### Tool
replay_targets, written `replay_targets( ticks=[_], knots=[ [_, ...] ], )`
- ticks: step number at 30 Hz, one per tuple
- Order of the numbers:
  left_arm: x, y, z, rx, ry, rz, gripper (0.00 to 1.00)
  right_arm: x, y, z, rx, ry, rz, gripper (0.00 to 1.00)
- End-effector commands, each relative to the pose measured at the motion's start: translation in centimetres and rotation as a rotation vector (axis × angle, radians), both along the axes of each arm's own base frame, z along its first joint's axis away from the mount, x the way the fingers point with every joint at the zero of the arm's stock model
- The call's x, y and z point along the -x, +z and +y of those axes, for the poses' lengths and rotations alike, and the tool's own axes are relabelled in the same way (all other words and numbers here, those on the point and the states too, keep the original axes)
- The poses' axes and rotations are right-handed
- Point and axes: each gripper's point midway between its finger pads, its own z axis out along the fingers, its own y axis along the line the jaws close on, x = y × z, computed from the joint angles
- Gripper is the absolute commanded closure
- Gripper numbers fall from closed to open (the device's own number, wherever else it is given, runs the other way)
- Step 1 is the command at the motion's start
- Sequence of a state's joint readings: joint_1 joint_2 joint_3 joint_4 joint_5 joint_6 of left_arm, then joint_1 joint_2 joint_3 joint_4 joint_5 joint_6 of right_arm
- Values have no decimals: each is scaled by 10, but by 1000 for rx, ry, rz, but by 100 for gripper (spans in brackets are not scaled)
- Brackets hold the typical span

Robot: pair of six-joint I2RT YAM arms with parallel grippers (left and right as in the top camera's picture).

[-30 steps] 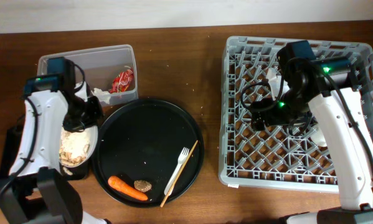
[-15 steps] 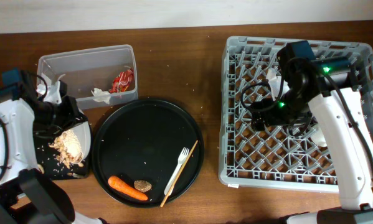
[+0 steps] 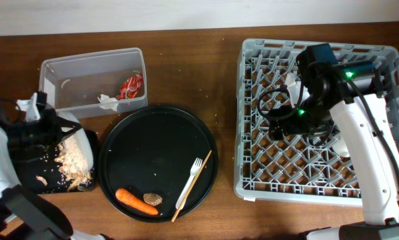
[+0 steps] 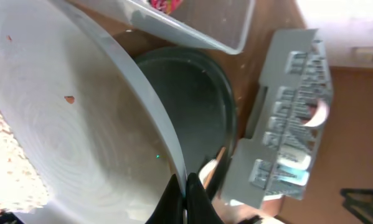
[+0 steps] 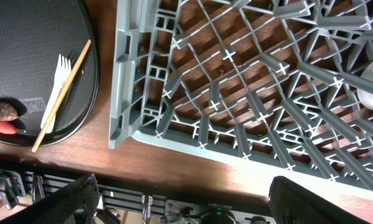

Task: Sort waste into correct bins and load items into the dishwasher rack
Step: 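Tilt the plate over the flat black tray to dump the rice, then set the empty white plate back on the round black tray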

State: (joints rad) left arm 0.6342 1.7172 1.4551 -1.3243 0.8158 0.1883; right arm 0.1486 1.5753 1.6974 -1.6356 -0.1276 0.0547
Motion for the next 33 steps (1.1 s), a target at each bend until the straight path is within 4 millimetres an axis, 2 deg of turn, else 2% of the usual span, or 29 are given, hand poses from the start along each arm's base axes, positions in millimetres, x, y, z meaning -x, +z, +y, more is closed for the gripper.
replay_targets(
  ticks=[1,10,16,23,25,26,28,30,33],
  knots=[
    [-3,28,6,49,17,-135,100,1,-1,-1,10,-1,6,9],
    [-1,54,27,127,67,-311,99,1,-1,-1,10,-1,6,9],
    [2,59,32,153,94,-327,100,1,-1,-1,10,-1,6,9],
    [4,53,35,129,97,-297,99,1,-1,-1,10,-1,6,10],
    [11,35,43,71,130,-182,100,1,-1,-1,10,-1,7,9],
    [10,36,43,78,135,-181,100,2,-1,-1,10,-1,7,10],
    [4,54,34,143,104,-295,100,2,-1,-1,11,-1,7,9],
    [5,45,40,114,135,-231,100,2,-1,-1,11,-1,10,9],
    [4,49,39,120,121,-265,100,2,-1,-1,11,-1,10,9]
  ],
)
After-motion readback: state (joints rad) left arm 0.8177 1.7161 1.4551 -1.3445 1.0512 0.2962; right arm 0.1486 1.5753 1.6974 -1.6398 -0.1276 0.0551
